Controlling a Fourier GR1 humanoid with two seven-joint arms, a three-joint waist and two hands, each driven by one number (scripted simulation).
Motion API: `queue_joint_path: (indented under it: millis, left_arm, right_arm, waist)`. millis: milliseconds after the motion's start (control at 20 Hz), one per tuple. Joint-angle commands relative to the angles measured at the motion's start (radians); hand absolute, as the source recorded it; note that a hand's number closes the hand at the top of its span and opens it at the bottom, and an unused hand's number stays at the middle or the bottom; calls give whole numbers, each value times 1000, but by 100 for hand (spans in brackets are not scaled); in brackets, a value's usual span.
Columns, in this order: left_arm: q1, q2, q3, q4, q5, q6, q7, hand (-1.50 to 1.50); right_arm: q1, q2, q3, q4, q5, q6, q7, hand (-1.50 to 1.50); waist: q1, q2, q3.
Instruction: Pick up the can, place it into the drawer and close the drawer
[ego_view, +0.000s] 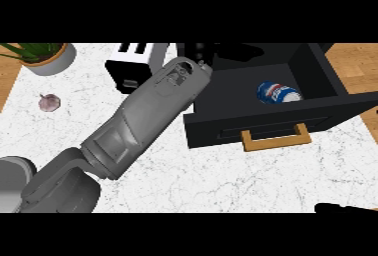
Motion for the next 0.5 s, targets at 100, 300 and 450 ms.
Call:
queue_joint_path:
  millis: [100,300,450]
  left_arm:
    - [6,0,13,-34,58,-10,-36,-150]
    - [-18,0,26,-24,80,21,-67,-150]
    - [-37,0,10,-37,81,38,-60,-150]
  right_arm:
    - [-28,-59,29,-27,129,7,-36,-150]
    - [-50,-78,96,-40,275,-11,-42,-150]
    - [-67,-95,119,41,403,-48,-86,-150]
  waist:
    - [33,-7,-1]
    - [36,-4,-1]
    - [61,-10,0]
